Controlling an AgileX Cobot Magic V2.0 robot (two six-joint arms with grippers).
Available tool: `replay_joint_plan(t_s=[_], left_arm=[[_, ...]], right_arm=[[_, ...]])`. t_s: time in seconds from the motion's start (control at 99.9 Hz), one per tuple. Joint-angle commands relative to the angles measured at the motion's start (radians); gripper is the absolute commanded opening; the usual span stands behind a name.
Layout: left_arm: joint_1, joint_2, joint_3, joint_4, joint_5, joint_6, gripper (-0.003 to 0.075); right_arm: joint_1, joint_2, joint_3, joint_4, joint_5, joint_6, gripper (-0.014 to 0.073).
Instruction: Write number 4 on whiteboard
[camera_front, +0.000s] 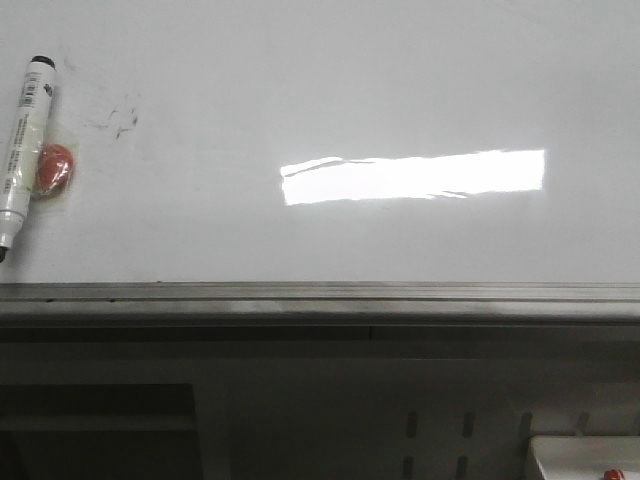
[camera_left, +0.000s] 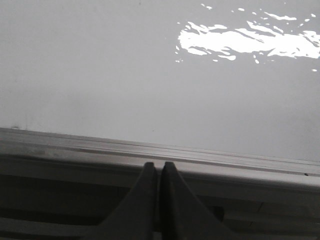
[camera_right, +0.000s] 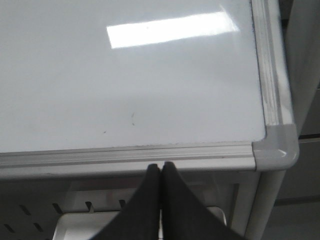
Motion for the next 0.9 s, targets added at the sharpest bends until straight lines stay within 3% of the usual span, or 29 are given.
replay_joint_plan(t_s=[0.0, 0.891], left_arm=[[0.000, -0.024, 0.034, -0.014, -0.041, -0.007, -0.0020], [0.000, -0.024, 0.034, 0.011, -0.052, -0.007, -0.0020]], right_arm=[[-0.006, -0.015, 0.025, -0.011, -0.016, -0.008, -0.0064], [-0.006, -0.015, 0.025, -0.025, -0.021, -0.008, -0.0064]])
